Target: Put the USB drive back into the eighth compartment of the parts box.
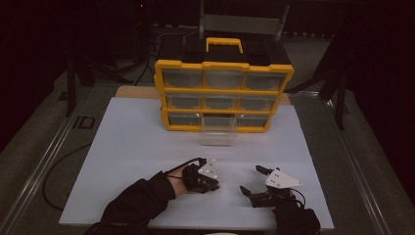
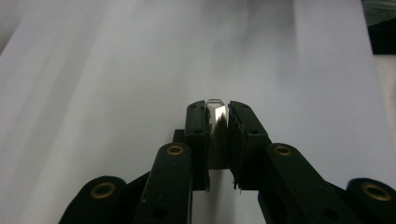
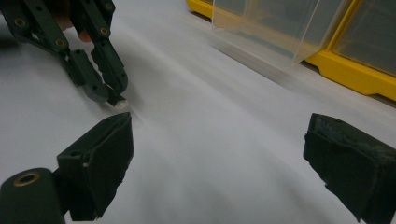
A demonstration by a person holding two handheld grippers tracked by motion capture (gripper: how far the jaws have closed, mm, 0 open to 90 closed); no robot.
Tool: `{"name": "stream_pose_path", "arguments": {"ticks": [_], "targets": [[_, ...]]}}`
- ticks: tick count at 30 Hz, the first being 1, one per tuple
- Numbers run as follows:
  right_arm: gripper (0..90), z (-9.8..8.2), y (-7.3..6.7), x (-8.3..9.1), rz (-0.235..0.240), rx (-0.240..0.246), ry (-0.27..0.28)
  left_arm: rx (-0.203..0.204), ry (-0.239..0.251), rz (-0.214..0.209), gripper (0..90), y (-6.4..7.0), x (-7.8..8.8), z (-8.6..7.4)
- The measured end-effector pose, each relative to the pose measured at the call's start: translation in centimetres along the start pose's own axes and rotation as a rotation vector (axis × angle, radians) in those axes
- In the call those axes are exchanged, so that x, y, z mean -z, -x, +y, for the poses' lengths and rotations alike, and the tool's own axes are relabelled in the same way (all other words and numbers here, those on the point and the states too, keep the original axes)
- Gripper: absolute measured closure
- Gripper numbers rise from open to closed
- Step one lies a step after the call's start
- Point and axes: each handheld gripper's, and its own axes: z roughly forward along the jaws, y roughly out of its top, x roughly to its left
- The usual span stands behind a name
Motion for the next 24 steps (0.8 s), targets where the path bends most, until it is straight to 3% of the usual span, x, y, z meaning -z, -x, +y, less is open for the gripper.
{"name": "stream_pose_path", "arguments": {"ticks": [24], "targets": [[8.7, 0.1, 0.0, 0.0, 0.001, 0.006, 0.001, -0.014, 0.011, -0.001, 79.5, -0.9, 3.0, 1.6]]}}
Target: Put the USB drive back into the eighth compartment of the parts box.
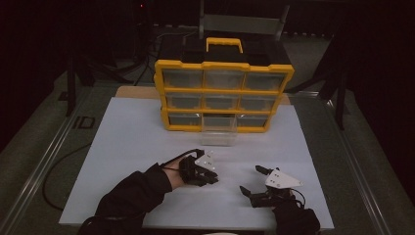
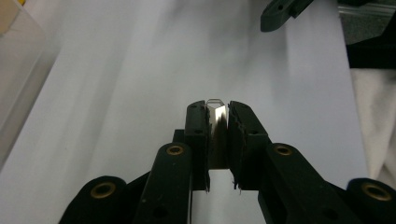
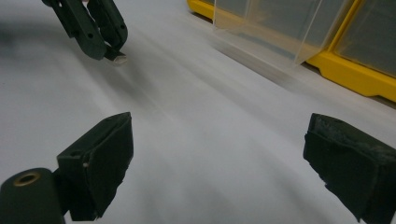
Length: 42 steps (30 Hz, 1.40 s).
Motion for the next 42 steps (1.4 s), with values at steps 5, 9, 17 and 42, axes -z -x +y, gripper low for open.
{"name": "stream_pose_path", "arguments": {"ticks": [5, 9, 17, 42], "targets": [[8.7, 0.0, 0.1, 0.0, 0.002, -0.002, -0.004, -0.004, 0.006, 0.004, 79.4, -0.3, 0.5, 0.3], [8.7, 0.0, 0.0, -0.1, 0.002, -0.002, -0.004, -0.001, 0.002, 0.004, 79.4, -0.4, 0.8, 0.5], [8.7, 0.0, 0.0, 0.0, 0.002, 0.0, 0.001, 0.005, 0.005, 0.007, 79.4, -0.7, 1.1, 0.8], [8.7, 0.0, 0.0, -0.1, 0.004, -0.001, -0.003, -0.01, -0.002, 0.053, 79.4, -2.4, 3.1, 2.9]]}}
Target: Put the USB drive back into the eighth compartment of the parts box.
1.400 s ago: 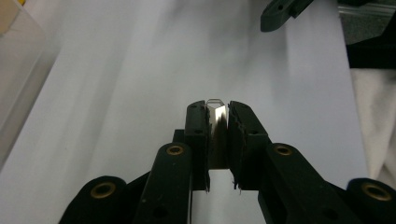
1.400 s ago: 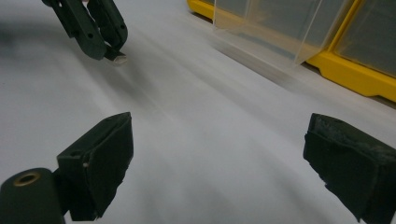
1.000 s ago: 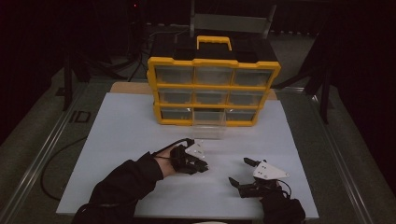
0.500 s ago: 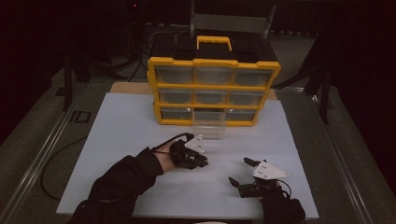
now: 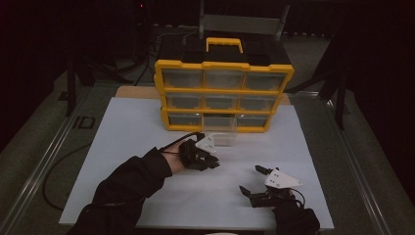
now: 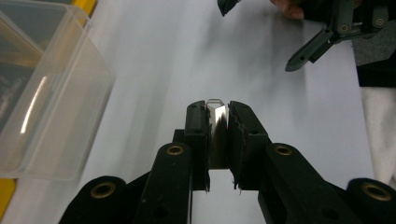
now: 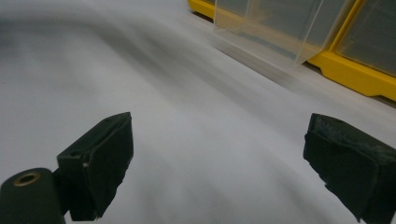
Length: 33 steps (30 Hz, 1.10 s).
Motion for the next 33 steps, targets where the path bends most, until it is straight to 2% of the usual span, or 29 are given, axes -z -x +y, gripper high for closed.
{"name": "stream_pose_path", "arguments": {"ticks": [20, 33], "targets": [[8.7, 0.0, 0.0, -0.1, 0.001, 0.004, 0.005, 0.003, 0.03, 0.031, 79.4, -1.8, 1.7, 2.0], [8.7, 0.0, 0.0, -0.1, 0.003, 0.007, -0.002, 0.032, 0.043, 0.066, 79.4, -3.4, 2.4, 3.2]]}}
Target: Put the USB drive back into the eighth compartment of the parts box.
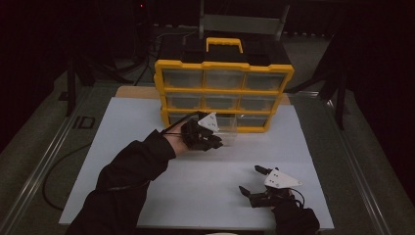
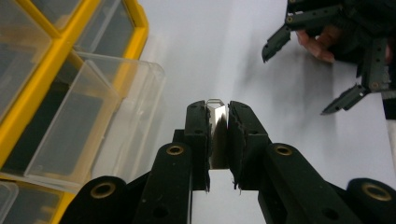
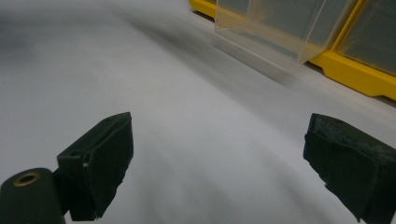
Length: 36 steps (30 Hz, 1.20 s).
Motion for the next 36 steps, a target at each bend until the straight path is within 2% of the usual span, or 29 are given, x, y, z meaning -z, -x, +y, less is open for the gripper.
{"name": "stream_pose_path", "arguments": {"ticks": [10, 17, 21, 27, 36], "targets": [[8.7, 0.0, 0.0, 0.0, -0.001, 0.0, 0.005, 0.012, -0.011, 0.032, 79.4, -1.3, 0.1, 0.8], [8.7, 0.0, 0.0, 0.0, 0.002, 0.0, 0.001, 0.054, -0.002, 0.063, 79.4, -2.5, 0.0, 1.2], [8.7, 0.1, -0.1, 0.0, 0.002, 0.002, 0.006, 0.061, -0.005, 0.09, 79.4, -2.9, -0.4, 1.3], [8.7, 0.1, -0.1, 0.0, 0.003, 0.003, 0.008, 0.106, -0.011, 0.142, 79.4, -3.5, -1.0, 1.3], [8.7, 0.1, -0.2, -0.1, 0.006, 0.004, 0.006, 0.162, -0.013, 0.185, 79.3, -4.5, -1.6, 1.4]]}}
